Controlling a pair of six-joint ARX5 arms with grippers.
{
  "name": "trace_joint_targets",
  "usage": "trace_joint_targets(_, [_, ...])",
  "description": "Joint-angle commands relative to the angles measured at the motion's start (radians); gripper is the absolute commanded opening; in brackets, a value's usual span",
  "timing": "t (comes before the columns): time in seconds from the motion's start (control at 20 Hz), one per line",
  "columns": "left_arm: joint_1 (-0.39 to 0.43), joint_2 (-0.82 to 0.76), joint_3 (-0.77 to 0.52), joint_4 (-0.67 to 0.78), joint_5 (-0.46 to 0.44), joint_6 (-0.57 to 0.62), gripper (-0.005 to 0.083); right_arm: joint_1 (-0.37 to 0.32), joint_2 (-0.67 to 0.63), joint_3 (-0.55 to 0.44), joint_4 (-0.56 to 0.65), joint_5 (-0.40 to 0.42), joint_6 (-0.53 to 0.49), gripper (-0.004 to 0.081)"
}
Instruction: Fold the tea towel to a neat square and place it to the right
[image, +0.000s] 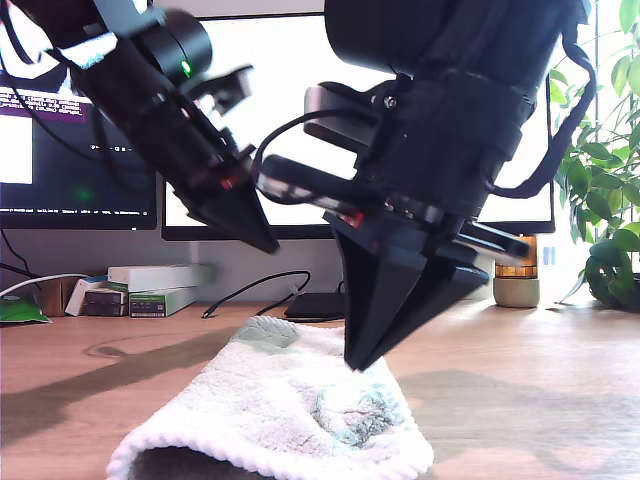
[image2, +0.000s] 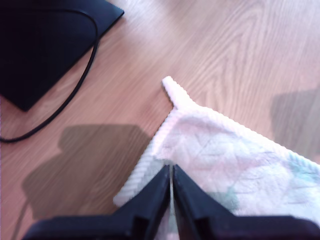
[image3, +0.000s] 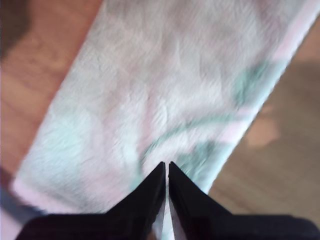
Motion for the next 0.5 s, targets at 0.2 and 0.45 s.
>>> trace_joint_targets(0.2, [0.046, -0.101, -0.003, -0.051, 0.03, -0.004, 0.0004, 0.005, -0.07, -0.02, 0.064, 0.141, -0.099, -0.0007])
trace_joint_targets(0.45, [0.064, -0.201, -0.037, -0.054, 0.043, -0.007, 0.0004, 0.005, -0.14, -0.023, 0.115, 0.197, -0.134, -0.0007])
